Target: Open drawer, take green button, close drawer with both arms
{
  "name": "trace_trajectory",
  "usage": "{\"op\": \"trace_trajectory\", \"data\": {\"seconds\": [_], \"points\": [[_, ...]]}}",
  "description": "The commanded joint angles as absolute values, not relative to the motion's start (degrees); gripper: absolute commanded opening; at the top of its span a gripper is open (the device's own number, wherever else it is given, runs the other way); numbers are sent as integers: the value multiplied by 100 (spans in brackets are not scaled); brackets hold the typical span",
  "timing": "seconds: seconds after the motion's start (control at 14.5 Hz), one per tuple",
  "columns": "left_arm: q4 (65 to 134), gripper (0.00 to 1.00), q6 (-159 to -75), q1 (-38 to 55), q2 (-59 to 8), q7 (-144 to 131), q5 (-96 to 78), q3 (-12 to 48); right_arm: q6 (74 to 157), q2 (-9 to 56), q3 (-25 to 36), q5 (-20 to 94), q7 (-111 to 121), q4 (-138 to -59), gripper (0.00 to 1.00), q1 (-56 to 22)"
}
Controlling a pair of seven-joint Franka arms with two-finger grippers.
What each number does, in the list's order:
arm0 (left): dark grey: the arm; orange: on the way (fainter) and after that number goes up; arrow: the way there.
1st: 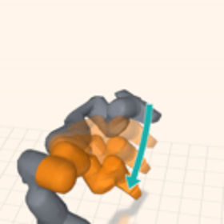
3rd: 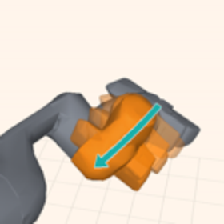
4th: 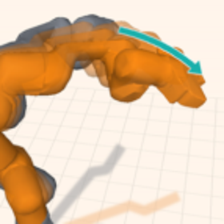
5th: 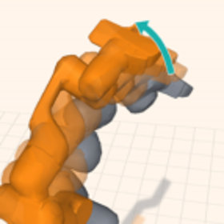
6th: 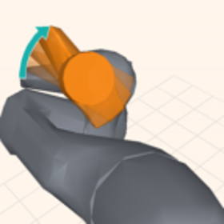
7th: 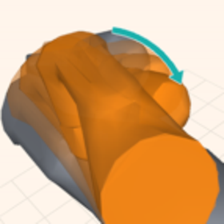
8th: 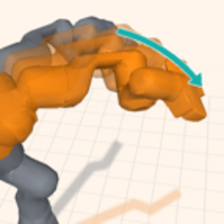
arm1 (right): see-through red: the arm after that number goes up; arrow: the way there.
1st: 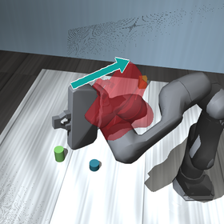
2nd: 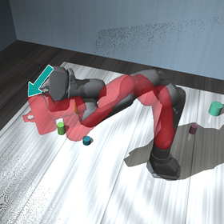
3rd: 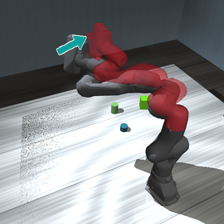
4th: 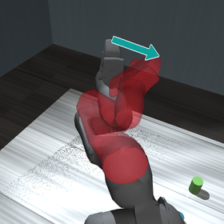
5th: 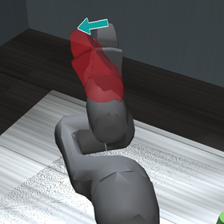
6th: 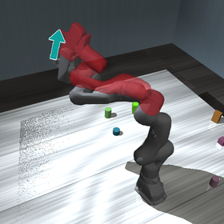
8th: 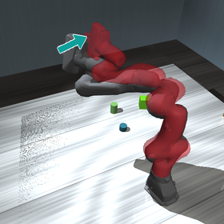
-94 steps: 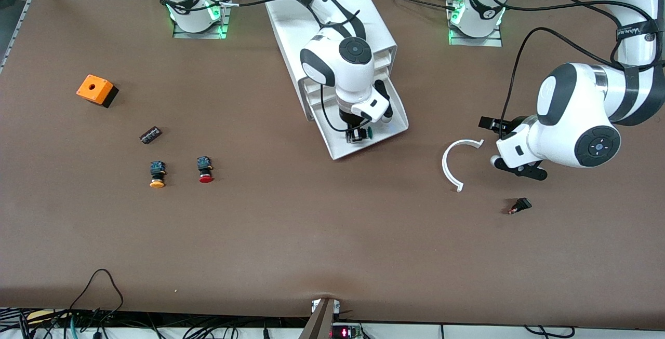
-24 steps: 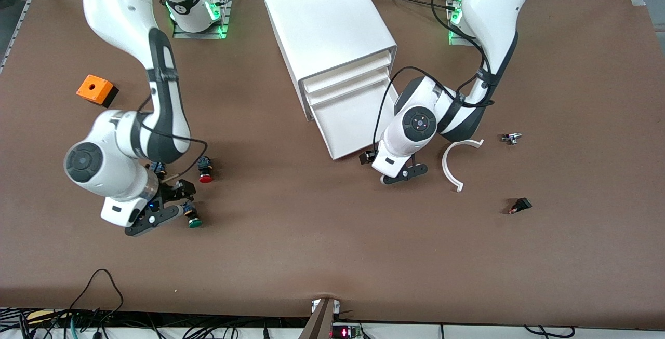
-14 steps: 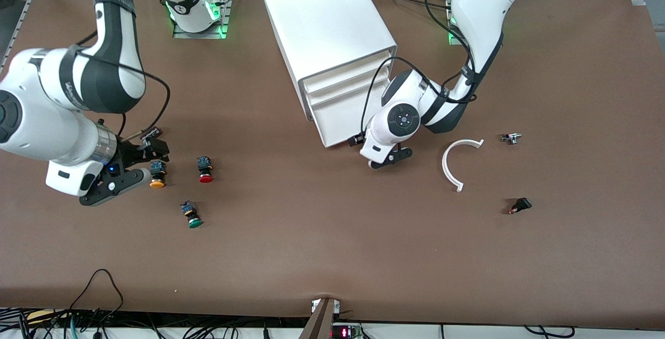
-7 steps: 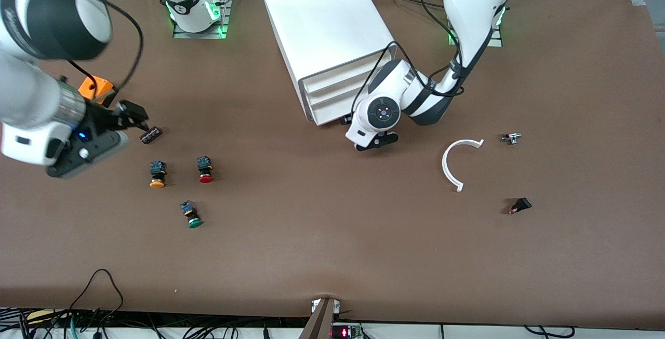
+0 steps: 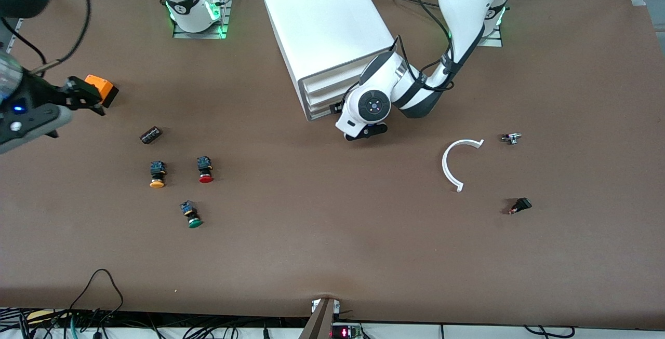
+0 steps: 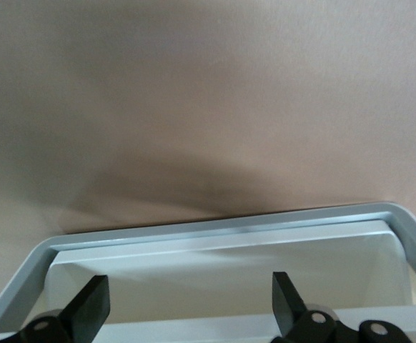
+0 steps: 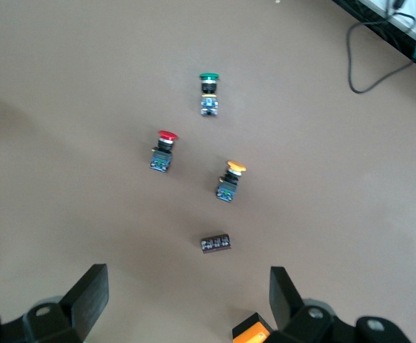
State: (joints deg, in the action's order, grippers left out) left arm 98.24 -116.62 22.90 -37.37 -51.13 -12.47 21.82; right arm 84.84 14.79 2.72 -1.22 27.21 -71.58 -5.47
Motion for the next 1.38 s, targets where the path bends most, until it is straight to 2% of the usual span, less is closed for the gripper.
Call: {"op": "trace_trajectory", "data": {"seconds": [0.0,0.28,0.41,0.69,0.83,1.04,1.31], "points": [[9958,100,-11602,2241,-3621,-5115,-1380,2215,8787,986,0,-228,2654,-7723,100,-264],[9757,100,-11348,1909,-3367,-5036,-1283,2197,8825,537,70,-237,2259,-8339,100,-220],[9476,100,-11032,1680,-3244,-5036,-1274,2171,8361,536,280,-220,2198,-8279,100,-193],[8484,100,-9785,1415,-3243,-5027,-257,2180,8096,536,421,-53,2180,-8279,100,-193],[8149,100,-9432,1328,-3234,-5027,-18,2171,7972,475,483,-70,2206,-8262,100,-185],[7998,100,-8940,1030,-3033,-4879,333,2188,7700,448,781,-53,2337,-8008,100,-185],[7744,100,-8833,792,-2787,-4219,404,2162,7611,413,913,-149,2233,-7928,100,-193]]}}
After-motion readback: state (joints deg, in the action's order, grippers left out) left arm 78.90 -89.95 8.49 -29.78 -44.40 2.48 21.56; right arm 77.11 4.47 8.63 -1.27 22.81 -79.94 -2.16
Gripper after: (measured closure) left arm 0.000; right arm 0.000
